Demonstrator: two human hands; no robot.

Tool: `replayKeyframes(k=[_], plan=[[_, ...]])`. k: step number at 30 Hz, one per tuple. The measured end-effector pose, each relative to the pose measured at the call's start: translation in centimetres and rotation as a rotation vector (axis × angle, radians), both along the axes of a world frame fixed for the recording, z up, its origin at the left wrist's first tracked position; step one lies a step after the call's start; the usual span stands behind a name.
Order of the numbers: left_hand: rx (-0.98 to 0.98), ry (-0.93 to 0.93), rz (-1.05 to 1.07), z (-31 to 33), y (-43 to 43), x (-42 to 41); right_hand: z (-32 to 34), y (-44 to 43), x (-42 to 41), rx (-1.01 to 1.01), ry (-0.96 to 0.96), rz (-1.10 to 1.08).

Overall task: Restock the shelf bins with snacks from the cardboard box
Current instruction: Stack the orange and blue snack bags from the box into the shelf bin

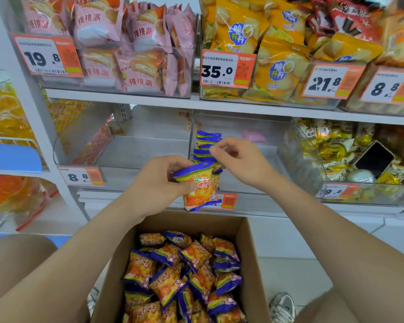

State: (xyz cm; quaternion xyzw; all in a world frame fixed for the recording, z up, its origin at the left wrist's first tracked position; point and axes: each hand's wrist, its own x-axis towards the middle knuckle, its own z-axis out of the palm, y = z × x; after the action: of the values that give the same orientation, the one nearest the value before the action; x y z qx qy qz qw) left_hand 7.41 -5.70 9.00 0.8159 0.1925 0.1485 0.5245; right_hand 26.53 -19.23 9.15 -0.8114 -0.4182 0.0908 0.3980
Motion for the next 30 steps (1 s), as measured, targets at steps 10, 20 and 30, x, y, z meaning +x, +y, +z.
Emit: replayKeyframes(k=[10,20,30], plan=[[0.545,-0.128,0.123,0.8,1.3,1.8,2.8,-3.8,1.2,0.067,-0.106,-0.042],[0.509,0.157,0.075,-1.2,1.5,4.3,-2.1,-0.9,0.8,-0.347,0.007,0.009],[0.487,0.133,0.017,-1.9,1.1,3.5,-1.8,1.1,0.1,-0.481,0.144,-0.049]])
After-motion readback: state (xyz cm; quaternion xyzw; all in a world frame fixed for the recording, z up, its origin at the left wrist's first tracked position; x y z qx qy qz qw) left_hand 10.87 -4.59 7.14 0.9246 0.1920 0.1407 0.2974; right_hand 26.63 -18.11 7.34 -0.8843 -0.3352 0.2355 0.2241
